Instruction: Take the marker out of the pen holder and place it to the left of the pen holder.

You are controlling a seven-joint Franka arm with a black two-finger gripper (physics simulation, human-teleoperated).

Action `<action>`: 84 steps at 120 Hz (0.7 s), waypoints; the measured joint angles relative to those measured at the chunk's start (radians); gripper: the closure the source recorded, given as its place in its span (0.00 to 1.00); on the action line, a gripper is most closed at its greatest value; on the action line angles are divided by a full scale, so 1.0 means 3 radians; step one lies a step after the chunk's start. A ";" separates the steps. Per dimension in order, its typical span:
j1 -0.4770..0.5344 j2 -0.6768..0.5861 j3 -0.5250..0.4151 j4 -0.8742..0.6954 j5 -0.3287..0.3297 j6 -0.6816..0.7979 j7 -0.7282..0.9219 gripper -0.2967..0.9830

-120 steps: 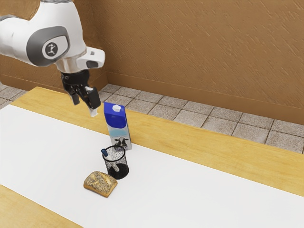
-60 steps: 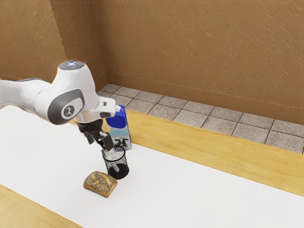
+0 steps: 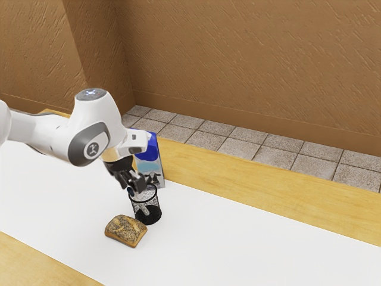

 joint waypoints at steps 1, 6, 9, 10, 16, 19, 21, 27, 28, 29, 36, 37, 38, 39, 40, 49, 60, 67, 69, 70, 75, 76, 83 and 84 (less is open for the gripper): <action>-0.0001 0.0000 0.0000 0.0000 -0.0008 -0.0003 0.0001 0.53; -0.0002 -0.0002 0.0000 0.0003 -0.0043 -0.0014 0.0006 0.60; -0.0002 -0.0004 0.0000 0.0003 -0.0058 -0.0020 0.0009 0.63; -0.0001 -0.0004 0.0000 0.0004 -0.0063 -0.0022 0.0010 0.64; 0.0001 -0.0004 0.0001 0.0004 -0.0084 -0.0032 0.0015 0.69; 0.0002 -0.0005 0.0001 0.0004 -0.0092 -0.0037 0.0018 0.72; 0.0004 -0.0006 0.0001 0.0005 -0.0097 -0.0039 0.0019 0.73; 0.0007 -0.0008 0.0000 0.0005 -0.0106 -0.0047 0.0023 0.76; 0.0008 -0.0009 0.0000 0.0005 -0.0107 -0.0048 0.0023 0.76; 0.0008 -0.0009 0.0000 0.0005 -0.0107 -0.0049 0.0023 0.77; 0.0013 -0.0054 -0.0001 0.0007 -0.0102 -0.0075 0.0018 0.79; 0.0014 -0.0067 -0.0001 0.0007 -0.0101 -0.0082 0.0017 0.79; 0.0014 -0.0088 -0.0001 0.0008 -0.0099 -0.0090 0.0015 0.79; 0.0015 -0.0107 -0.0001 0.0008 -0.0098 -0.0099 0.0014 0.79; 0.0015 -0.0128 -0.0001 0.0008 -0.0096 -0.0108 0.0012 0.79; 0.0012 -0.0347 -0.0001 0.0016 -0.0080 -0.0227 -0.0006 0.81; 0.0006 -0.0730 0.0022 0.0037 -0.0064 -0.0467 -0.0030 0.82; 0.0005 -0.0947 0.0118 0.0065 -0.0056 -0.0671 -0.0043 0.83; 0.0006 -0.0983 0.0157 0.0086 -0.0055 -0.0740 -0.0047 0.83; 0.0006 -0.0994 0.0178 0.0104 -0.0054 -0.0779 -0.0050 0.83; 0.0008 -0.1009 0.0275 0.0224 -0.0047 -0.0982 -0.0062 0.83; 0.0008 -0.0999 0.0291 0.0261 -0.0045 -0.1026 -0.0065 0.83; 0.0010 -0.0764 0.0357 0.0666 -0.0018 -0.1384 -0.0088 0.83; 0.0010 -0.0712 0.0363 0.0737 -0.0011 -0.1443 -0.0093 0.83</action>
